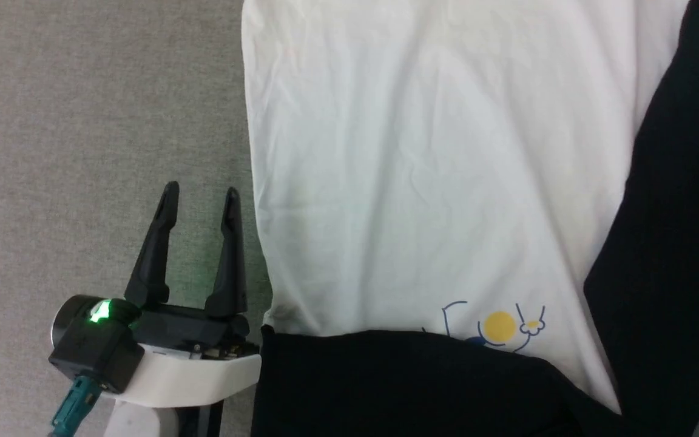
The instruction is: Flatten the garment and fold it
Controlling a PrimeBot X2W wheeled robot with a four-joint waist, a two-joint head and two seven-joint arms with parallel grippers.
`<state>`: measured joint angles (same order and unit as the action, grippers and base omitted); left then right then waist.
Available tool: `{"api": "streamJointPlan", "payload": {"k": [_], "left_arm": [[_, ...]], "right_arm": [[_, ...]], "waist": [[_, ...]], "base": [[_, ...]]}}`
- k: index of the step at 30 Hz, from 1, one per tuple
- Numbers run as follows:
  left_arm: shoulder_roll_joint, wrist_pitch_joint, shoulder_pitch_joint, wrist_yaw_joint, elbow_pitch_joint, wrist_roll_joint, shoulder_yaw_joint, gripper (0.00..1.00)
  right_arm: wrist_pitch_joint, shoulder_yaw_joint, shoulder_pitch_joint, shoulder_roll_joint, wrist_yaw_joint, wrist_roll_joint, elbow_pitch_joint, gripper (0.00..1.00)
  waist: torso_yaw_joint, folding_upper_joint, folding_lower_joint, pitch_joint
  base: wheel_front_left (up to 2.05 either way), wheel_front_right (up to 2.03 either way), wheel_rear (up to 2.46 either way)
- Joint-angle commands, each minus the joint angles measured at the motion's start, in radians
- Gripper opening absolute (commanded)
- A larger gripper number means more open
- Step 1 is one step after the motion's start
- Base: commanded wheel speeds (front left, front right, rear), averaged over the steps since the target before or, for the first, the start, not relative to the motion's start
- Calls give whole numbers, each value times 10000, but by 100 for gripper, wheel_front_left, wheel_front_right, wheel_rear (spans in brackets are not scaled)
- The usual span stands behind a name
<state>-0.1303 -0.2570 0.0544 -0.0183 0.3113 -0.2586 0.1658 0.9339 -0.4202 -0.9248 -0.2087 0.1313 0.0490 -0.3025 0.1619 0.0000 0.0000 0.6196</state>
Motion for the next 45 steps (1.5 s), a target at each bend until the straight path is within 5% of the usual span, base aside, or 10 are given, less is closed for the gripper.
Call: {"api": "streamJointPlan", "payload": {"k": [1,3,12,21,34,45], "left_arm": [[54,-47,210,67,-62,78,-62,100],[89,-47,222,119,-125,90,-93,100],[92,-47,38,255,-396,190,-298,100],[-68,6,-809,176,-711,117,-541,100],[-676,808,-2625,-210,-137,-154,-1302,100],[-814,1259,-3238,-395,143,-264,-1437,100]], "right_arm": [[99,-138,-53,161,-6,-102,-39,42],[40,-287,-52,282,-6,-272,37,0],[-981,-22,126,568,-6,-300,121,0],[-2213,-15,1257,201,-6,1108,713,0],[-2850,-2772,4312,-887,-6,2007,1827,0],[-4327,-4002,5573,-920,-6,1529,1210,0]], "waist": [[106,0,0,56],[128,0,0,20],[-181,0,0,-946],[-622,0,0,-3406],[-1197,0,0,-5356],[-1367,0,0,-6019]], "base": [[0,0,0],[0,0,0],[0,0,0],[0,0,0],[0,0,0],[0,0,0]]}}
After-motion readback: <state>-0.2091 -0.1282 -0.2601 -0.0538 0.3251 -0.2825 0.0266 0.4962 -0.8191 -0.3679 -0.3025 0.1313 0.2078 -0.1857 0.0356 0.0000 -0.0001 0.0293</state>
